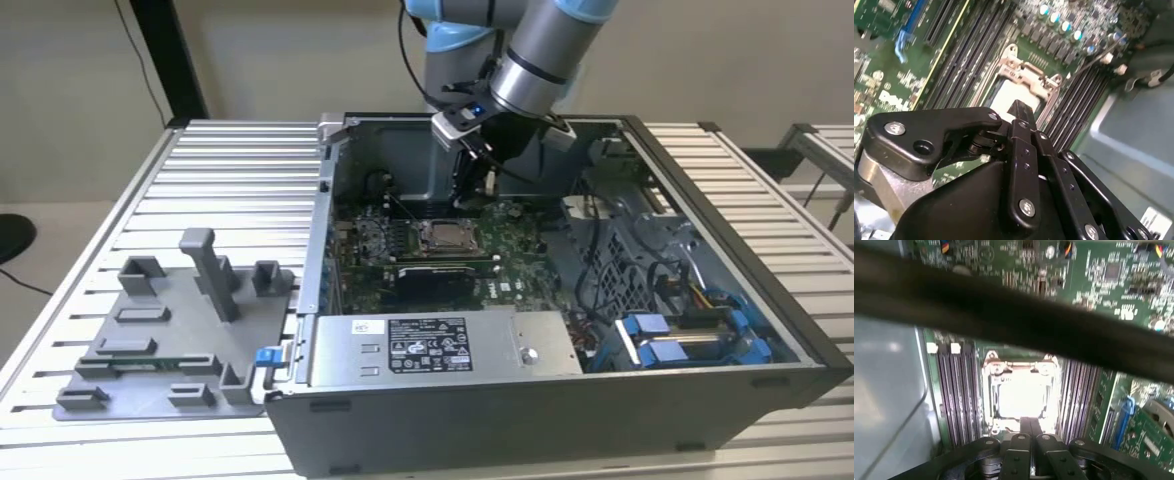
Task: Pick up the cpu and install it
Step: 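Close the cpu cover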
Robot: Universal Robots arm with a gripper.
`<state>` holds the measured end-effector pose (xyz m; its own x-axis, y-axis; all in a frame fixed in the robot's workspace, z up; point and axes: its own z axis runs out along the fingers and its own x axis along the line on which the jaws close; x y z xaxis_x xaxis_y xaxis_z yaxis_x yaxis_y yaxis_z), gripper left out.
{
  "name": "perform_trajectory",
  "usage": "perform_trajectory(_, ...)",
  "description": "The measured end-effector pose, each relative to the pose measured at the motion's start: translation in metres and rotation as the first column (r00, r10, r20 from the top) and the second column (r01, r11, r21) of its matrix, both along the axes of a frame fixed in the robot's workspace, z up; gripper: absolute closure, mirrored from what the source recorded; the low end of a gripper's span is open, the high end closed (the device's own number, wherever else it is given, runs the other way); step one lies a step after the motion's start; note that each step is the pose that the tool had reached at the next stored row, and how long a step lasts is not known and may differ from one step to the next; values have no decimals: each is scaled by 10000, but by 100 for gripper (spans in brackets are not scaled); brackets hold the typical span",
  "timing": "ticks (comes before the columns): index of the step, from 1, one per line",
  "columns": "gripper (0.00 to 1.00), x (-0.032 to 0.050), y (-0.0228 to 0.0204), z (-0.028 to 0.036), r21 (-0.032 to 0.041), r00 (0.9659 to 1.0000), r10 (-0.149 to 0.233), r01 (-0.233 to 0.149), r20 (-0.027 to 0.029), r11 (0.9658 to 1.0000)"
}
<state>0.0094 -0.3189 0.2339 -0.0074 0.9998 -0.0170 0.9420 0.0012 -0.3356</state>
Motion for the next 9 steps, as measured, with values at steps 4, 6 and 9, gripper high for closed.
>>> perform_trajectory(4, 100, -117, 0, 1, -2, 10000, 0, 0, 0, 10000)
perform_trajectory(6, 100, -161, -1, 13, -7, 10000, 0, 0, -2, 10000)
perform_trajectory(9, 100, -185, 0, 89, -4, 10000, -1, 1, -1, 10000)
